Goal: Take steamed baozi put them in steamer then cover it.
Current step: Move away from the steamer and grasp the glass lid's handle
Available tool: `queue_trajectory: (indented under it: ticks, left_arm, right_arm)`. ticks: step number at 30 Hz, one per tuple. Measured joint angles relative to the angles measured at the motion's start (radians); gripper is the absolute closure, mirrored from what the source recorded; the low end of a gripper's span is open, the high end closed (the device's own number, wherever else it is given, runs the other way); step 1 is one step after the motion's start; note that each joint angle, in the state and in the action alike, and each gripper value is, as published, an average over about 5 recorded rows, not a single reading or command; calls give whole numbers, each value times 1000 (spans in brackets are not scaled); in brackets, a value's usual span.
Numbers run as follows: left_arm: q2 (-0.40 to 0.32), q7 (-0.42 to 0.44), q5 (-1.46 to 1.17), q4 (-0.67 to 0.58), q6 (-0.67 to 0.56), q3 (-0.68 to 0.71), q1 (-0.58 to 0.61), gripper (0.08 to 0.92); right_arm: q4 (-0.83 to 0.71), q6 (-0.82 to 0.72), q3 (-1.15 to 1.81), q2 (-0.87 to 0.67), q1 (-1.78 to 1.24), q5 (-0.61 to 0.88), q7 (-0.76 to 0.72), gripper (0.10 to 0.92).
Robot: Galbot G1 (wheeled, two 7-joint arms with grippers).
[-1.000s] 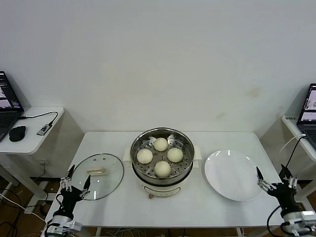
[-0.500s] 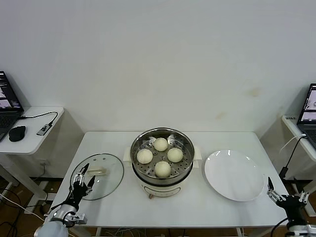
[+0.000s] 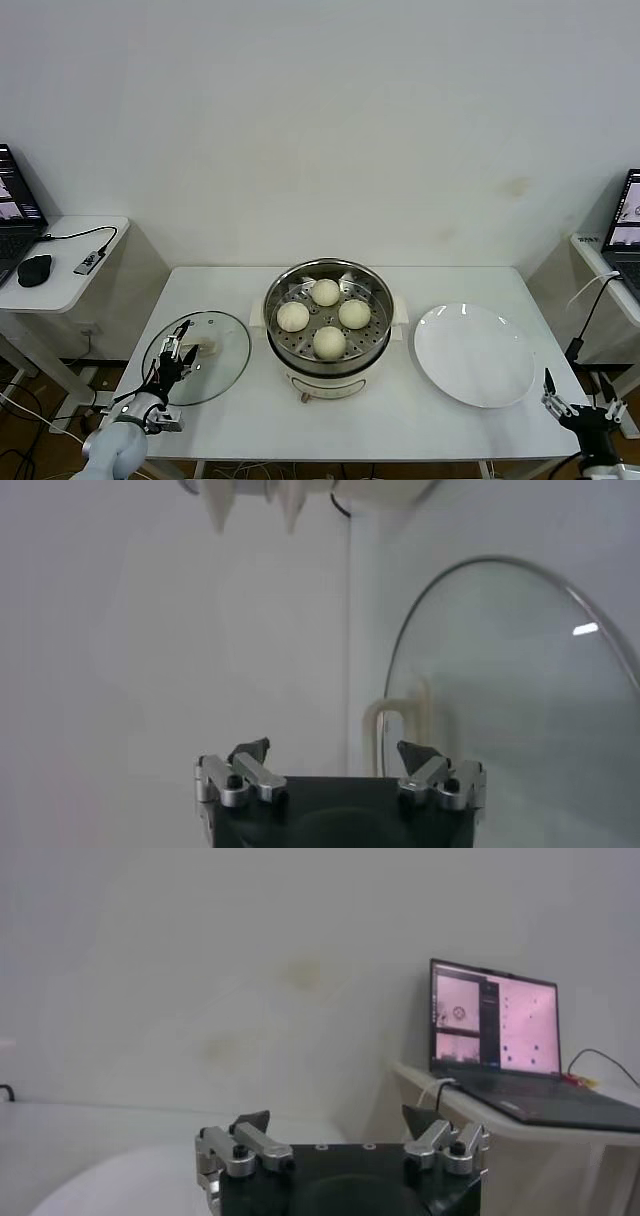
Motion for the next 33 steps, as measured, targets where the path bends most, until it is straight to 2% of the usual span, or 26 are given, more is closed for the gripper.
queue_trajectory:
  ticks: [20,23,33]
  left_arm:
    - [-13,7,9,68,8,10,-74,187]
    - [-15,7,8,79,7,13,-79,243]
    - [-27,-8,11,111,0,16,-90,535]
  right_arm:
    - [-27,10,-13,10,-2,-23,-1,203]
    - [-27,8,-11,11,-2,-24,-2,203]
    - [-29,4,-8,15,-4,-27,-4,203]
